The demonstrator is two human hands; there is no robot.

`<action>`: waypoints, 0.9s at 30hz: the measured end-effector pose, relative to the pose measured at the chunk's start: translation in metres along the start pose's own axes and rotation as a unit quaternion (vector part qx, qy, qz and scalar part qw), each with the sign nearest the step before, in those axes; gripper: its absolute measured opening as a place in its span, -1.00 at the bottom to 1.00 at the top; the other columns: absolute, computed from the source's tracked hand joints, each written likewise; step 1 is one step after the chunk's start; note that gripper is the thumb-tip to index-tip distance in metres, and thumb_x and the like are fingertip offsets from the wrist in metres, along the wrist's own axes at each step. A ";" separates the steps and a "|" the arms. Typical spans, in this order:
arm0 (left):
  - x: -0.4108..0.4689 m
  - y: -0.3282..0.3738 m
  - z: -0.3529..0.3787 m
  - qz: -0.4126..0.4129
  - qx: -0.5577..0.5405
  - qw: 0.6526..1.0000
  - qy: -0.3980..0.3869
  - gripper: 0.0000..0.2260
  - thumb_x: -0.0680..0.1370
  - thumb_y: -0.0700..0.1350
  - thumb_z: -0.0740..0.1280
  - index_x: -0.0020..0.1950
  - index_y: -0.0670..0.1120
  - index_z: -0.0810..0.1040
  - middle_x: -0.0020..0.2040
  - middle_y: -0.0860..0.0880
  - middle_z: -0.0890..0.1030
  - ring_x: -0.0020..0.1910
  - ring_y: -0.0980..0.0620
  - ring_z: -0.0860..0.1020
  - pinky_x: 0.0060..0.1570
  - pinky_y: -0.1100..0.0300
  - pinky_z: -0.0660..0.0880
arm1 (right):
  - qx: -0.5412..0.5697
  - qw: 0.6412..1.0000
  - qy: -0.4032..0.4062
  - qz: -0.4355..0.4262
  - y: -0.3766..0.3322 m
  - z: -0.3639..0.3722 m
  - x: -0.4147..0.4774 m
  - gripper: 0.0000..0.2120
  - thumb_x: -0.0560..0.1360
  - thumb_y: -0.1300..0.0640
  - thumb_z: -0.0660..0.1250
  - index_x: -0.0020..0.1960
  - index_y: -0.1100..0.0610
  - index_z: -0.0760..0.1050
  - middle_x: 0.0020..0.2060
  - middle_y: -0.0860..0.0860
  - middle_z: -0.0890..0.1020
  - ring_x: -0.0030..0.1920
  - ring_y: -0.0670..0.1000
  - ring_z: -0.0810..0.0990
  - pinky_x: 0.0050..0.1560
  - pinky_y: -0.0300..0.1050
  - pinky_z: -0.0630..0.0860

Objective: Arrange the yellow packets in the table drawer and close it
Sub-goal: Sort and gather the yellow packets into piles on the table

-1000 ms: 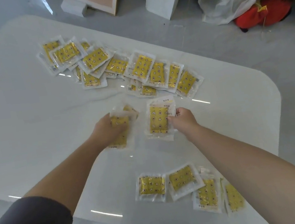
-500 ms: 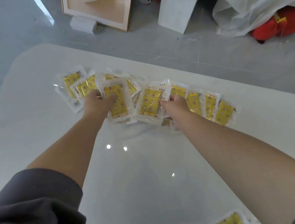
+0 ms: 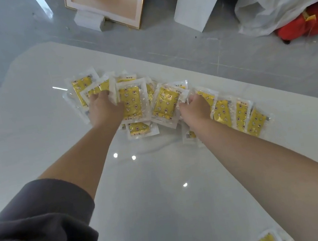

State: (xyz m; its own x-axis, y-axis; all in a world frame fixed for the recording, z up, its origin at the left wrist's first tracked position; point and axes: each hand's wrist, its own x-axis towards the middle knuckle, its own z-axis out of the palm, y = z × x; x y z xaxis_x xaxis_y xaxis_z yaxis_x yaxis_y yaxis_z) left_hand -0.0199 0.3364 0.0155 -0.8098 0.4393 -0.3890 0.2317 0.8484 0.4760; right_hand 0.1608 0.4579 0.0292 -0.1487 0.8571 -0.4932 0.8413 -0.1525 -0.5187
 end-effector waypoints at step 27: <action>-0.384 -0.011 0.162 0.131 0.305 0.902 -0.276 -0.53 0.44 0.11 0.38 0.29 0.05 0.35 0.20 0.04 0.42 0.15 0.02 0.44 0.15 0.10 0.28 | -0.271 0.906 -0.286 -0.153 0.341 -0.158 -0.154 -0.53 0.51 0.08 0.33 0.38 0.01 0.32 0.30 -0.05 0.42 0.28 -0.04 0.42 0.22 -0.08 0.44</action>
State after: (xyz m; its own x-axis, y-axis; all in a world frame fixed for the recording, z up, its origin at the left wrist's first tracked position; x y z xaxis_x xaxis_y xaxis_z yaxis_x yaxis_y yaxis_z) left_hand 0.3759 0.2059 0.0321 -0.3317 0.5856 -0.7396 0.7658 0.6250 0.1514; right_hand 0.5527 0.3522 0.0386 -0.5335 0.4000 -0.7452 0.8235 0.4465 -0.3499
